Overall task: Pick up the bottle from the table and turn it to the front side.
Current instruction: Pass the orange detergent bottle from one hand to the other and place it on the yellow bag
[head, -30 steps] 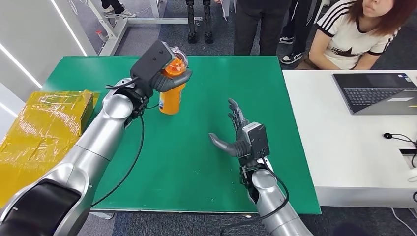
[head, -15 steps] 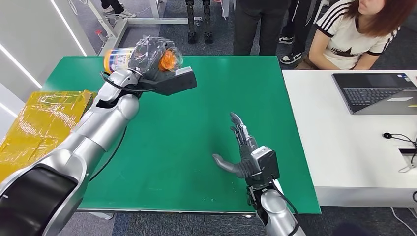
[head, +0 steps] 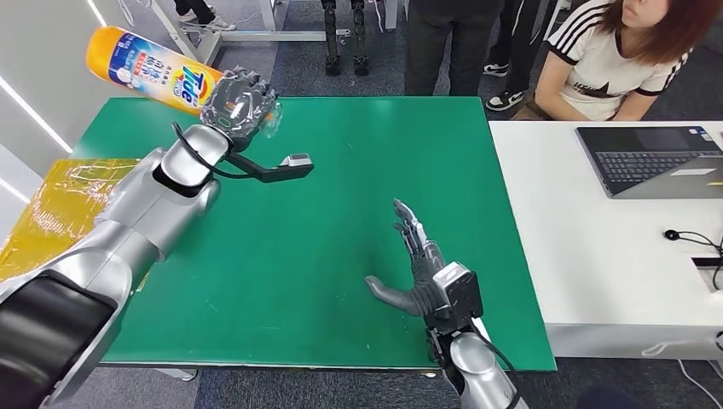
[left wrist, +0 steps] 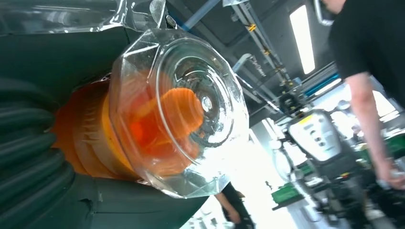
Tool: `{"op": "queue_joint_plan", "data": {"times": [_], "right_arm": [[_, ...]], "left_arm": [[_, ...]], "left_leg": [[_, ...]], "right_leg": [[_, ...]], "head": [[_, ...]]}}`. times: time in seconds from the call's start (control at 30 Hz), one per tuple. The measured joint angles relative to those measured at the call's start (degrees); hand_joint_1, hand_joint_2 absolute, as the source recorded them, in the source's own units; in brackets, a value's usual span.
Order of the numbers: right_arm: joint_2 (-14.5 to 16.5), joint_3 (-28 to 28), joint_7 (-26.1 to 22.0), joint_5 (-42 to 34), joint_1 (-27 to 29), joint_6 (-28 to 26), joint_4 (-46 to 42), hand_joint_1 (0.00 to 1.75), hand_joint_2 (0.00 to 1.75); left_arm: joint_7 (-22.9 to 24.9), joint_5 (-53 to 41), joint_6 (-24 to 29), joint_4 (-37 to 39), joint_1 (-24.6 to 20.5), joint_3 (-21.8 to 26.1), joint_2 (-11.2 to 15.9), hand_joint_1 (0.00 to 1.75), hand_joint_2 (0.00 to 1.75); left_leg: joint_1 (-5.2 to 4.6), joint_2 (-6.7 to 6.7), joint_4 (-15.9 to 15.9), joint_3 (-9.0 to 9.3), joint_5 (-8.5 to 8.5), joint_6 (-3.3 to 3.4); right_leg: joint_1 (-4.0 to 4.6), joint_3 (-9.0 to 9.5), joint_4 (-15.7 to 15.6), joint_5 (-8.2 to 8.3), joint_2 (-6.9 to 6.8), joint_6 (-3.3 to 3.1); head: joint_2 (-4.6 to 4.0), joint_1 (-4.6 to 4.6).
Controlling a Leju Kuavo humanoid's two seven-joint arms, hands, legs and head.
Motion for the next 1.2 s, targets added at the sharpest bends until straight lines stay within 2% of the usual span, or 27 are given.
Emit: {"op": "queue_joint_plan", "data": {"times": [0.3,0.5,0.67,0.87,1.2], "right_arm": [[-0.16,0.00,-0.12,-0.22,0.49,-0.68,-0.03,0.00,1.75],[-0.96,-0.28,-0.23,-0.56,2.52,-1.69,-1.34,0.00,1.75],[-2.03,-0.84,-0.38,-0.40,4.55,-3.63,-3.15,0.00,1.75],[-3.56,-1.71,-0.57,0.12,7.68,-5.62,-6.45,0.00,1.75],[-4.33,-2.08,0.55,1.57,9.43,-6.37,-9.97,0.00,1.75]], "left_arm": [[1.07,-0.93,0.42,2.12,-1.03,-0.01,2.69,1.75,1.75],[1.54,1.33,2.71,2.96,-0.59,1.00,7.57,1.75,1.75],[-0.25,4.36,6.07,3.05,2.54,4.61,12.01,1.75,1.75],[-1.90,6.76,7.16,3.05,7.53,9.39,16.08,1.75,1.75],[-3.22,9.38,8.88,2.21,13.69,14.53,18.99,1.75,1.75]], "left_leg": [[0.00,0.01,0.00,-0.01,0.00,-0.01],[0.01,0.09,-0.03,0.00,0.00,-0.01],[0.01,0.11,-0.07,0.01,0.00,-0.01],[0.00,0.17,-0.07,0.00,0.00,-0.02],[-0.01,0.20,-0.07,0.01,0.00,-0.02]], "right_leg": [[-0.01,0.01,0.01,0.00,0.01,0.00],[0.00,-0.02,0.02,-0.01,0.08,-0.01],[0.01,-0.04,0.02,-0.02,0.08,-0.03],[0.00,-0.06,0.01,-0.03,0.13,-0.03],[0.00,-0.06,0.00,-0.01,0.15,-0.03]], "head": [[0.00,0.01],[0.00,0.01],[0.00,0.00],[0.00,0.01],[0.00,0.01]]}}
